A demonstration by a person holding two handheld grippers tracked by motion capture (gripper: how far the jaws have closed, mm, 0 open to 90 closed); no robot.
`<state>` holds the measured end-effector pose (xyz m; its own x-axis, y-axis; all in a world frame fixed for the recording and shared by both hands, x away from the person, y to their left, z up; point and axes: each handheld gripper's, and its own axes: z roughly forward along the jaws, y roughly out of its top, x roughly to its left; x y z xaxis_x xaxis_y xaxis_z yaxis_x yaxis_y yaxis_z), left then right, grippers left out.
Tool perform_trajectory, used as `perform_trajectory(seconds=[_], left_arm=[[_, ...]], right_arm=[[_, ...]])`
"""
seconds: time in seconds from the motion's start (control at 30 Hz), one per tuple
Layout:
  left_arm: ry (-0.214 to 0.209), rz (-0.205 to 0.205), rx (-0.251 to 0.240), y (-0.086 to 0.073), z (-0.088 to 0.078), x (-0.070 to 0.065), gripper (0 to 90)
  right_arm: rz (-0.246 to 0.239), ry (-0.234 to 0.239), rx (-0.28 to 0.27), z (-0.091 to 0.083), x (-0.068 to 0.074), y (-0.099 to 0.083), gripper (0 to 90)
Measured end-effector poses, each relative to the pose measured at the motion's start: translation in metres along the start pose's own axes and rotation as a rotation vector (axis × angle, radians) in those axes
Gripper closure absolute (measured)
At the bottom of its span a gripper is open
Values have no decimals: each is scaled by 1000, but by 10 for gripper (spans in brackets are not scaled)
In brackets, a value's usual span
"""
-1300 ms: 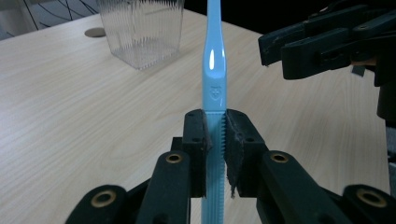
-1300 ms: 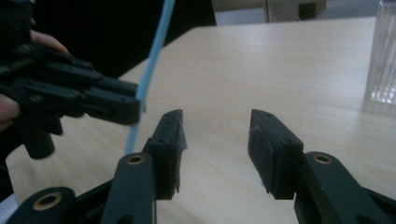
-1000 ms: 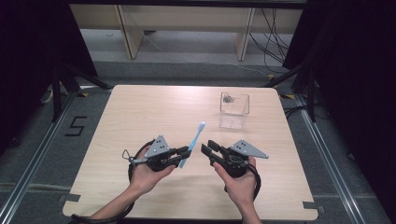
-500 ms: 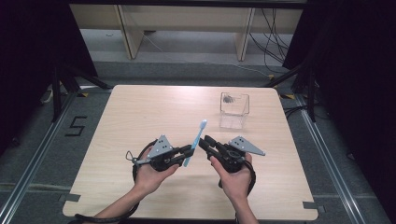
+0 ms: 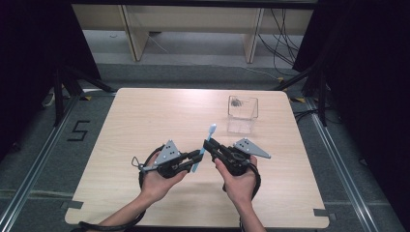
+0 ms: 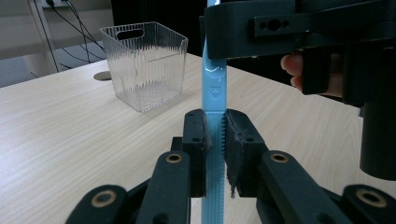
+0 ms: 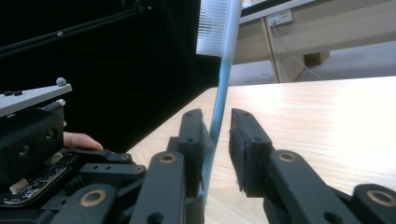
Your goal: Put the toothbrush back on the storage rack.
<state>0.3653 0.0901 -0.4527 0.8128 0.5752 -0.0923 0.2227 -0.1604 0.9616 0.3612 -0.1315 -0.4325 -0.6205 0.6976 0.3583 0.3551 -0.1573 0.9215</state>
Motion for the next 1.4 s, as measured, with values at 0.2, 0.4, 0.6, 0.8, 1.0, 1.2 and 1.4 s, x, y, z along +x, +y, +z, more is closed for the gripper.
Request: perform_trajectory(seconds=[0.2, 0.4, 0.6, 0.8, 1.0, 1.2, 1.4], left_arm=[[2, -3, -10, 2, 1, -2, 782], [2, -4, -8, 2, 2, -3, 782], [-4, -3, 10, 3, 6, -3, 775], [-1, 40, 25, 4, 6, -5, 610], [49, 95, 66, 5, -8, 1, 499], [100, 113, 94, 5, -21, 11, 422], [143, 107, 134, 3, -30, 23, 398]], right_arm=[[-2, 6, -24, 1, 1, 1, 789], [1, 2, -29, 0, 2, 0, 835], [-29, 6, -12, 0, 4, 1, 860], [-136, -30, 13, 2, 5, 3, 862], [-199, -65, 3, -3, 2, 8, 862], [-198, -85, 8, -10, -4, 13, 862], [-185, -114, -1, -20, -15, 18, 862]])
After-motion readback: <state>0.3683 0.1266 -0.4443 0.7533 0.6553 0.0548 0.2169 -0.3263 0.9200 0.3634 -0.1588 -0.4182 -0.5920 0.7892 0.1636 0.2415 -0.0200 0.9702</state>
